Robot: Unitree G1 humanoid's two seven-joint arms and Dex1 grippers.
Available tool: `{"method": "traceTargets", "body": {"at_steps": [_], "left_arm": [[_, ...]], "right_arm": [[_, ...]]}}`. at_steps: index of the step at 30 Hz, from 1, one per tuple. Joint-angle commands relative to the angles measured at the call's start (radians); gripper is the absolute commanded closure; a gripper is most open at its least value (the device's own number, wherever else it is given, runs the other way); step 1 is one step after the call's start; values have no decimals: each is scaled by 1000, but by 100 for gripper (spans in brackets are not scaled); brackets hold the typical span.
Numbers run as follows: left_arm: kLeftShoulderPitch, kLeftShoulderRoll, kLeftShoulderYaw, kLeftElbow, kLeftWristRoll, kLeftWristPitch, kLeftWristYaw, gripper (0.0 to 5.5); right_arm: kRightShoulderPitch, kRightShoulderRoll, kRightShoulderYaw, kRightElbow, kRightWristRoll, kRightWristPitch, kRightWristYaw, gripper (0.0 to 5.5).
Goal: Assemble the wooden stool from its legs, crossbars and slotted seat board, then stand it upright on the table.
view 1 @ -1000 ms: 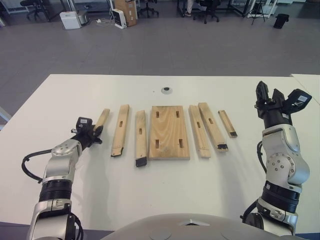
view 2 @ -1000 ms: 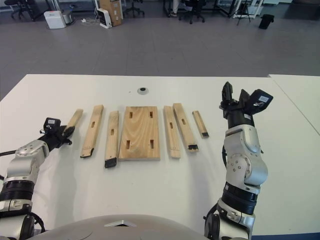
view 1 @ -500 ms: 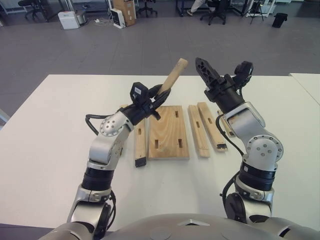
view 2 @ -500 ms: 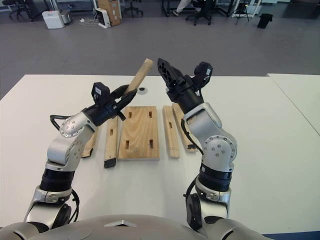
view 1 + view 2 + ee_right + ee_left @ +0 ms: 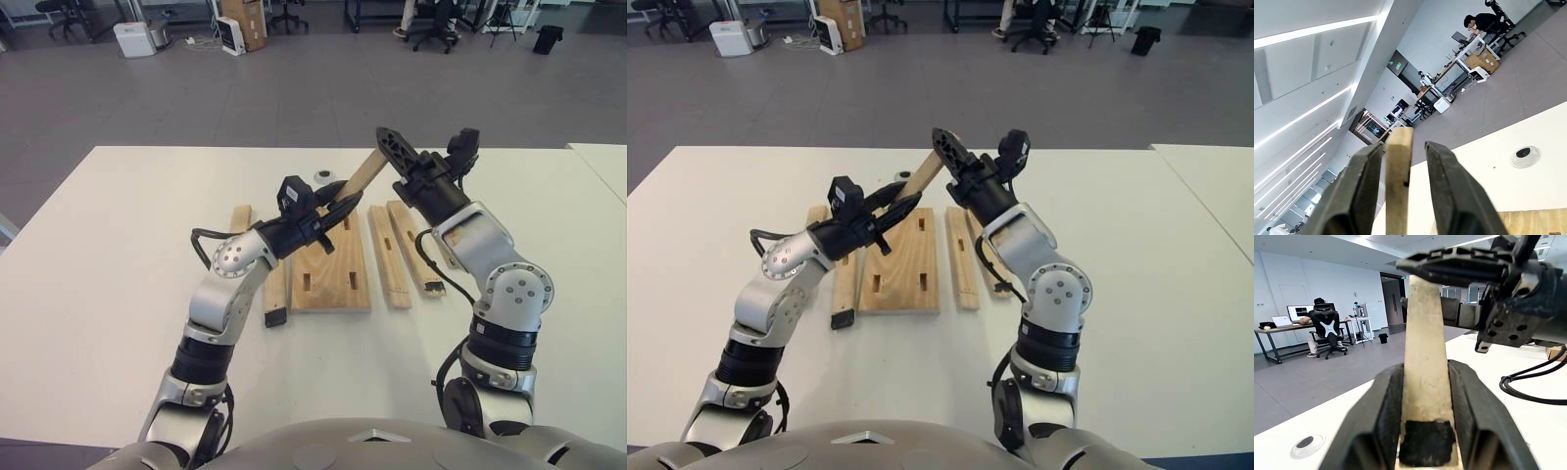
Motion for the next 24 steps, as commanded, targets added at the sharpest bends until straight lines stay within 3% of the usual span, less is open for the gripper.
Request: {"method": "traceTargets", "body": {"at_steps": [1, 4, 8, 9, 13, 19, 24], "left_arm": [[-45, 0, -28, 33, 56, -50, 1, 422], [-62, 15, -27, 55, 81, -81, -12, 422], [-70, 28, -21, 87, 130, -133, 3, 422], [-68, 19, -7, 98, 122, -140, 14, 385], [-39, 36, 47, 167, 162, -155, 87, 330], [-37, 90, 122, 211, 165, -127, 121, 325], [-31, 83, 128, 212, 137, -105, 102, 325]], "right_arm": [[-9, -10, -5, 31, 7, 3, -53, 454], [-22, -11, -13, 51, 16, -2, -72, 503], [-15, -19, -13, 61, 13, -10, -91, 508], [-14, -27, -6, 54, -24, -27, -78, 508], [-5, -132, 93, 26, -324, -119, 16, 508], [127, -195, 223, 119, -700, -256, 101, 508], [156, -153, 214, 157, -768, -255, 117, 508]]}}
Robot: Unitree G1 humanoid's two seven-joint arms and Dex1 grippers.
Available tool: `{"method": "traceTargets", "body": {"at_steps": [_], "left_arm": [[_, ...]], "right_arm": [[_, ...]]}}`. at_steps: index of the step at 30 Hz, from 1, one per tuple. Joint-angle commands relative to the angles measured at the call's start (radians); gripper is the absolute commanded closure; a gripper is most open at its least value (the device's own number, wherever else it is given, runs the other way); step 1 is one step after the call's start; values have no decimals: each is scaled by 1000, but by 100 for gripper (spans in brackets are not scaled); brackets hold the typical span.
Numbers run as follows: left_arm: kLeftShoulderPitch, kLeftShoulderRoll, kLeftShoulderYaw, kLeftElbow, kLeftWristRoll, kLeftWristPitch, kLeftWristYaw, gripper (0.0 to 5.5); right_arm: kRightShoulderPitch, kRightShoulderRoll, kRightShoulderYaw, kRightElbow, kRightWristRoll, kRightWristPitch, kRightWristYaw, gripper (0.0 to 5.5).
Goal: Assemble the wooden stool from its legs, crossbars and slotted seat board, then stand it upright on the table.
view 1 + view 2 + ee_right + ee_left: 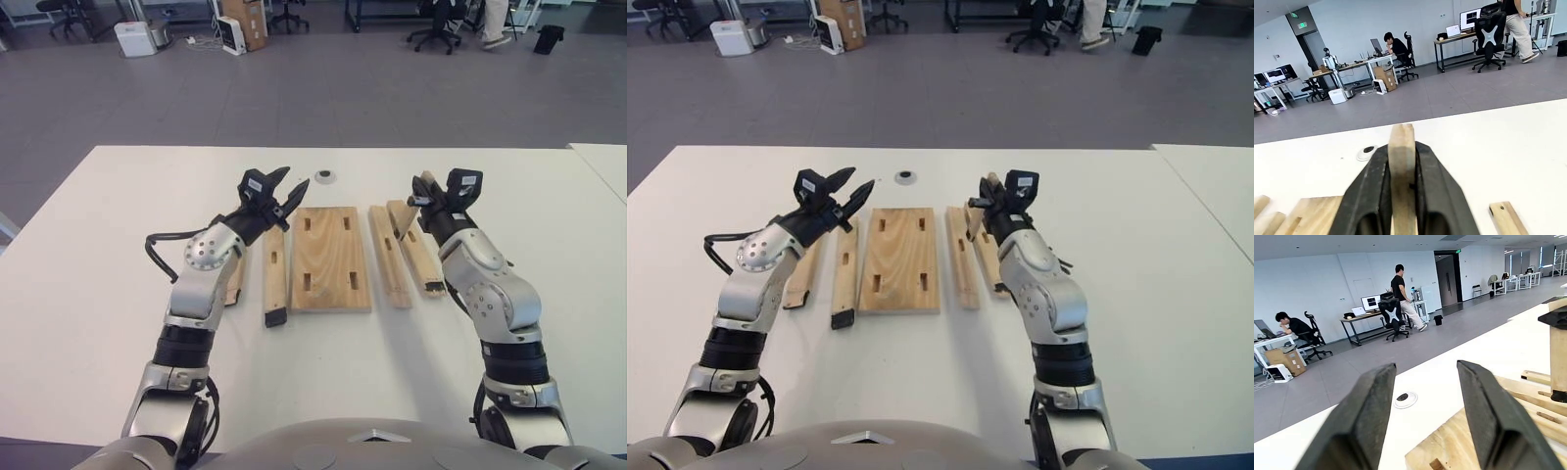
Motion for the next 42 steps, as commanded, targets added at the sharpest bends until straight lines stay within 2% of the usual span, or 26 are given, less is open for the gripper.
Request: {"method": "traceTargets", "body": {"at_steps": [1, 6, 22, 37, 42], "left_arm": [[-5, 5, 9, 13, -11, 20, -6, 325], [-11, 2, 2, 23, -2, 16, -4, 325], [-7, -6, -2, 38, 4, 3, 0, 325], [-6, -23, -13, 47, 10, -8, 2, 325], [10, -26, -15, 44, 15, -13, 7, 325]], "right_arm": [[10, 41, -3, 27, -37, -5, 18, 508], [-2, 92, -6, 44, -81, -18, 28, 508], [-55, 146, -35, 135, -184, -74, 83, 508], [-97, 127, -70, 299, -240, -172, 168, 508], [-8, 154, -40, 310, -262, -228, 214, 508]]}}
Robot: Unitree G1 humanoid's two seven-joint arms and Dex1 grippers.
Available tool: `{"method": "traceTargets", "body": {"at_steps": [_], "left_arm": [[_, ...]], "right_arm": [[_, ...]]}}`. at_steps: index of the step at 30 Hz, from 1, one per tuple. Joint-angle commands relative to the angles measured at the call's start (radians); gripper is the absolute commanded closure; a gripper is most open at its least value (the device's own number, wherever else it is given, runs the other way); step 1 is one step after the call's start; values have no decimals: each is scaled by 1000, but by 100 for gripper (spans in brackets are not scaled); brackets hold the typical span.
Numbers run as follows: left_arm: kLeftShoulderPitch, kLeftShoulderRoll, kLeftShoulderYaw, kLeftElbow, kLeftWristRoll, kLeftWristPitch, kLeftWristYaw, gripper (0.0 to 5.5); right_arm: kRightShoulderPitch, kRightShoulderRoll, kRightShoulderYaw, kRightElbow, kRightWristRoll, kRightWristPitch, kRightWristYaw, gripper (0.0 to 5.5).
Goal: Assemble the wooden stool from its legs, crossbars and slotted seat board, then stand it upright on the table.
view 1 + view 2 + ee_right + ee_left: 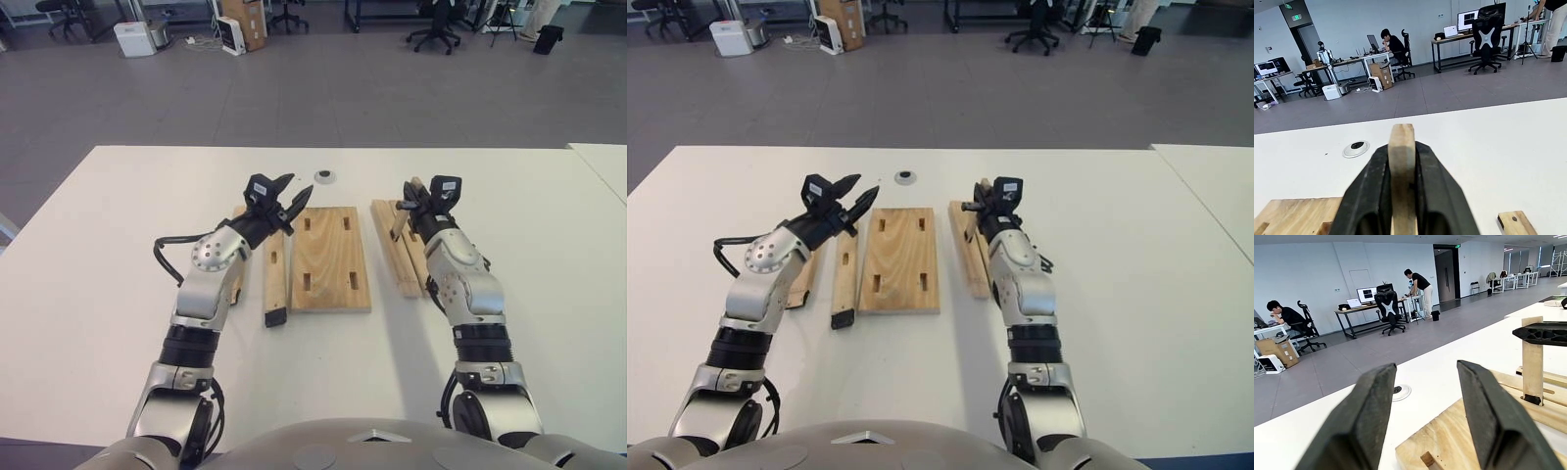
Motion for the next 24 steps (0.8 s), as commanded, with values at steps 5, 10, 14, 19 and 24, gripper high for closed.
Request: {"method": "traceTargets", "body": {"at_steps": [5, 10, 14, 19, 24], "left_arm": [[31, -3, 0, 0, 11, -8, 16, 325], [42, 7, 9, -2, 13, -9, 22, 325], [44, -4, 3, 1, 14, -16, 33, 325], [64, -7, -1, -15, 18, -17, 46, 325], [69, -3, 2, -23, 11, -6, 43, 325]], "right_arm": [[234, 31, 58, -16, -19, -109, 86, 508], [300, 1, 116, -51, -70, -124, 114, 508], [318, -33, 138, -62, -125, -126, 120, 508], [334, -34, 126, -14, -137, -154, 116, 508], [355, 31, 85, -43, -69, -95, 76, 508]]}}
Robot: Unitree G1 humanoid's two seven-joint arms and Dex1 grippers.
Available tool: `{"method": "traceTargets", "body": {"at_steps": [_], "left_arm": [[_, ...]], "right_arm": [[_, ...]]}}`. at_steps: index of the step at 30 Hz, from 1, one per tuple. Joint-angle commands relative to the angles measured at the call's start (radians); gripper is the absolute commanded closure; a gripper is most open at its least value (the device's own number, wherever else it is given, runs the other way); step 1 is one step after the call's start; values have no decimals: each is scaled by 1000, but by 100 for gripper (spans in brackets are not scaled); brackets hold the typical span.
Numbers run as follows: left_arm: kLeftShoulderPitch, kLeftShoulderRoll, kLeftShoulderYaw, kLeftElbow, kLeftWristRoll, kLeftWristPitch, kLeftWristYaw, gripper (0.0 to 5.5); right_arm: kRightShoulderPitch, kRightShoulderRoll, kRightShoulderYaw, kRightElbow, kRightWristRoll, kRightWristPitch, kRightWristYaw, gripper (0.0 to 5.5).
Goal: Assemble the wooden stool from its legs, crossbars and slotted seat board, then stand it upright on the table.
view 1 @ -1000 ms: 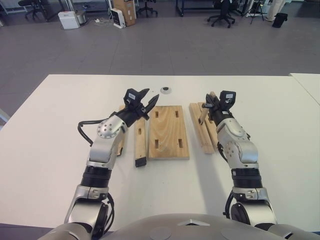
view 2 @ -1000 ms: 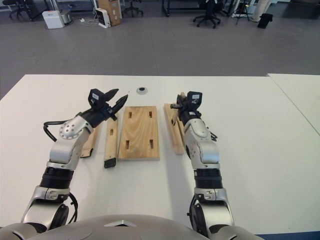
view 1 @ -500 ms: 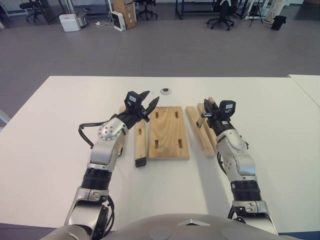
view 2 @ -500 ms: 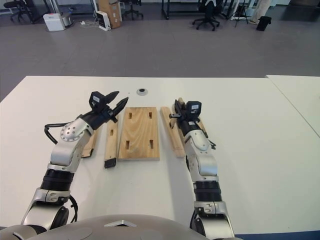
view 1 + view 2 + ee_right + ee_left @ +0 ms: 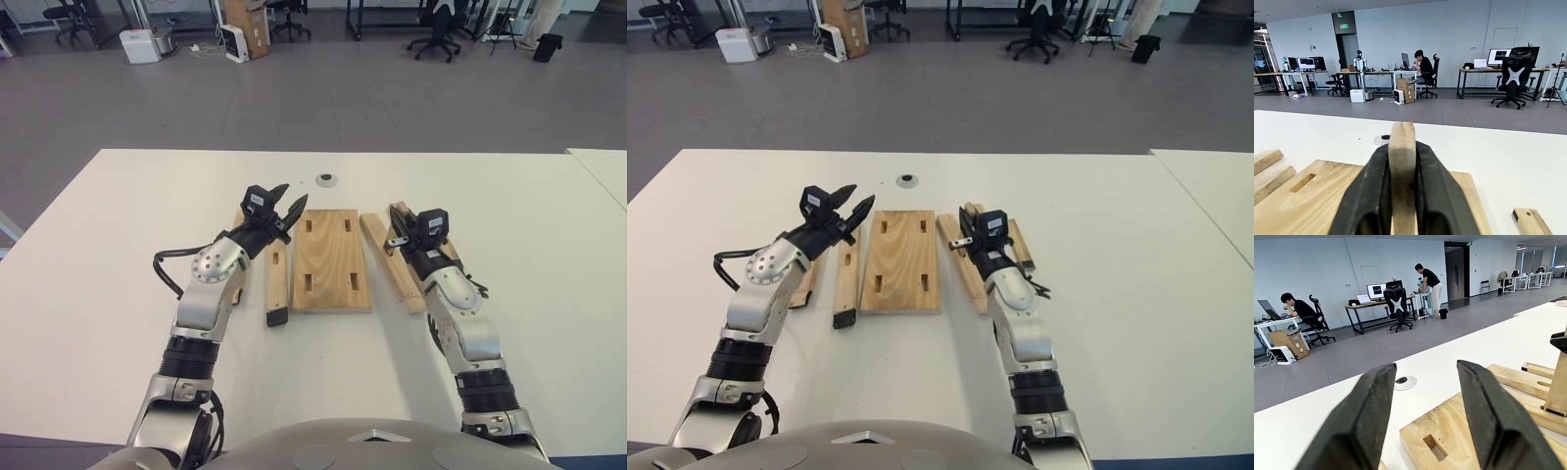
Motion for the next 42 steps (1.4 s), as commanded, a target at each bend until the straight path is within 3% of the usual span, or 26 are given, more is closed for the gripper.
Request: {"method": "traceTargets", "body": {"at_steps": [1, 10, 28, 29, 42], "left_arm": [[10, 7, 0, -19, 9, 10, 4, 325], [22, 1, -14, -13, 24, 4, 11, 325], [40, -3, -16, -22, 29, -10, 35, 325], [39, -3, -19, -18, 32, -12, 37, 325], [103, -34, -52, -31, 64, -32, 58, 325]], "right_arm": [[88, 36, -23, 47, 25, 157, -54, 508], [73, 39, 35, 19, -63, 250, -120, 508], [80, 50, 16, -25, -31, 281, -108, 508], [78, 48, 18, -23, -34, 280, -109, 471], [118, 13, 12, -198, -29, 386, -89, 261]]}}
